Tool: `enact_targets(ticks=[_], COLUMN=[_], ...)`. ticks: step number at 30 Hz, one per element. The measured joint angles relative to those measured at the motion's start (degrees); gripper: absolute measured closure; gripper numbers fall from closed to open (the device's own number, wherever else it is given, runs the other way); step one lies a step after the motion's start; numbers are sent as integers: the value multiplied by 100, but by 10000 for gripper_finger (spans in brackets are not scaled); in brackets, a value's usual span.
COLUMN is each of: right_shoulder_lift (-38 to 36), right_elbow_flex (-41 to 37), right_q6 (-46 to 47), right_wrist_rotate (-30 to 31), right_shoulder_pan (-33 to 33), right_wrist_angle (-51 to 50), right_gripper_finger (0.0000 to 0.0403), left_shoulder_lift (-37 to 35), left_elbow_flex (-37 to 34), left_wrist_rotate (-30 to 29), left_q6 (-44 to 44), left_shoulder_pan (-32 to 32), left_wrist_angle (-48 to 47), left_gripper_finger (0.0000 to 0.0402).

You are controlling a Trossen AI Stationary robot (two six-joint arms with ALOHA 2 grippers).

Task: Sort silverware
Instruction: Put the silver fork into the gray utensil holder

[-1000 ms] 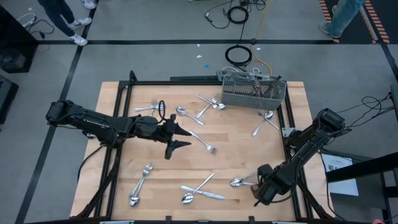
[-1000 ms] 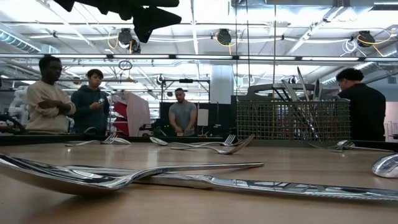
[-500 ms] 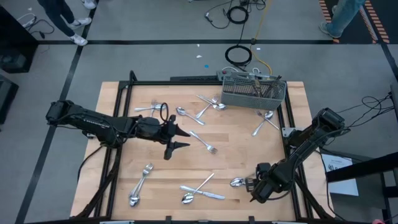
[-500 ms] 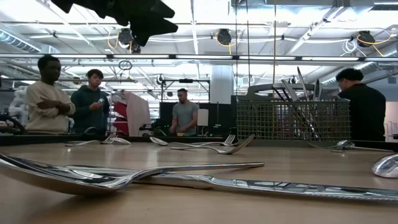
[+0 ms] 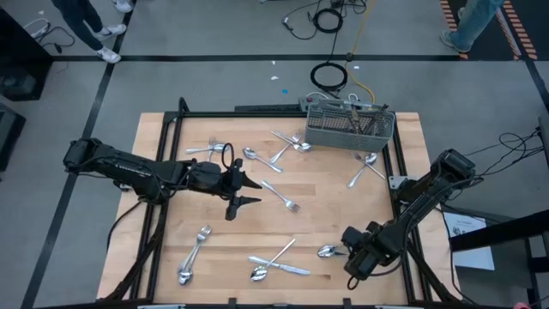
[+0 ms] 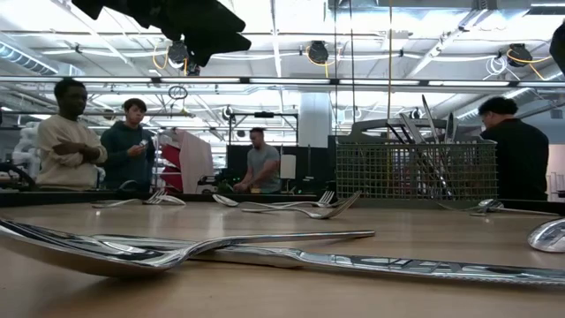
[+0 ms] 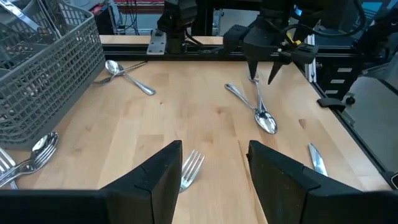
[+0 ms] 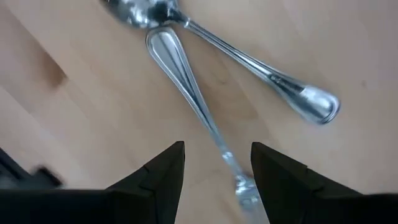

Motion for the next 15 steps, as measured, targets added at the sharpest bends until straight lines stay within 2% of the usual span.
enact_targets(ticks=[4, 15], right_shoulder_lift=[140, 716], right_elbow_flex=[-50, -122], right_q6=[-785, -1770], right_wrist_rotate=[-3, -179], right_shoulder_pan=[2, 7], right_wrist_angle=[-5, 212], right_gripper_finger=[227, 227], left_shoulder_lift=[0, 0], left_elbow_flex=[0, 0], left_wrist_rotate=[0, 0], left_q6=[-31, -95], left_shoulder_pan=[0, 0], left_wrist_angle=[3, 7], left_gripper_finger=[210, 210])
